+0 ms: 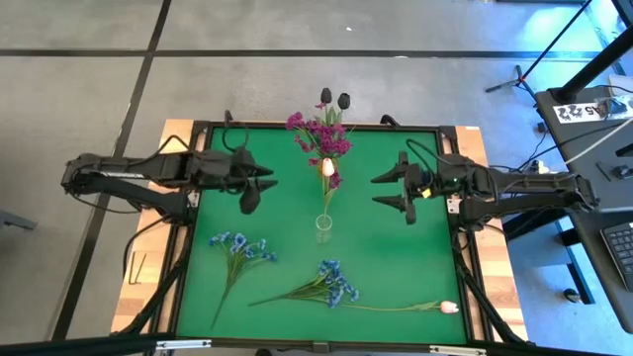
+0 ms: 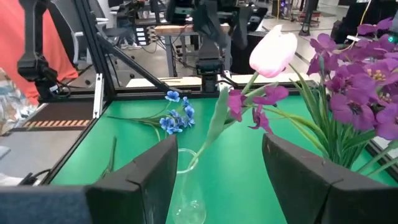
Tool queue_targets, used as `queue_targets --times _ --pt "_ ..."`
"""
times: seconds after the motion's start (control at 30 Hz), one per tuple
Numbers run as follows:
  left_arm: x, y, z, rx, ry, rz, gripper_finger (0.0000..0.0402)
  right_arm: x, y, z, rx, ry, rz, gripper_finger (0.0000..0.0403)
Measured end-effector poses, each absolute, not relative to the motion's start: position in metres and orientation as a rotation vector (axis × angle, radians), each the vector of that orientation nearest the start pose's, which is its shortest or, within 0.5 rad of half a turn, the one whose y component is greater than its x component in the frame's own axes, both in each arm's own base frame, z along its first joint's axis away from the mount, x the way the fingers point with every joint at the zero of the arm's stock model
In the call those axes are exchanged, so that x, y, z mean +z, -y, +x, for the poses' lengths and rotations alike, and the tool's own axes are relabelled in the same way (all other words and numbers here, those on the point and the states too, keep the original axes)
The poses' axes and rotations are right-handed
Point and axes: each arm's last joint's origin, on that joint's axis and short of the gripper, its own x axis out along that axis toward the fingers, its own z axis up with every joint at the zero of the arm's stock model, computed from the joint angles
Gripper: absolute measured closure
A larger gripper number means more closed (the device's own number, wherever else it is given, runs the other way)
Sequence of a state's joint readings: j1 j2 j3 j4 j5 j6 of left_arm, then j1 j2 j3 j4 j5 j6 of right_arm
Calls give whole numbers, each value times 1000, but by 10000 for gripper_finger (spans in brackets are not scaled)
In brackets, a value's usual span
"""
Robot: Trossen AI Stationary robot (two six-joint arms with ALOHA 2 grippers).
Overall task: Sort flowers into vase by color
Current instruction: Put the left blue flowers into the transparent vase
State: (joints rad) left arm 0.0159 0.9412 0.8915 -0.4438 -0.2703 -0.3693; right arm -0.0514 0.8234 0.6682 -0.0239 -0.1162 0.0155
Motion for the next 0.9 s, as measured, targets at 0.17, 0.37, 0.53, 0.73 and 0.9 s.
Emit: queue_targets --times 0.17,0.37,0.53,0.73,0.9 --pt "336 -3 190 395 -462 -363 231 301 4 187 69 -179 8 168" --pt "333 3 184 476 -693 -504 230 301 4 187 72 -185 -16 168" --pt "312 17 188 467 -983 -738 230 300 4 187 74 -186 -36 168" --pt "298 53 192 422 -1165 -870 230 301 4 186 75 -179 -42 169" --pt "294 91 183 494 -1153 -907 230 301 4 186 75 -180 -42 169"
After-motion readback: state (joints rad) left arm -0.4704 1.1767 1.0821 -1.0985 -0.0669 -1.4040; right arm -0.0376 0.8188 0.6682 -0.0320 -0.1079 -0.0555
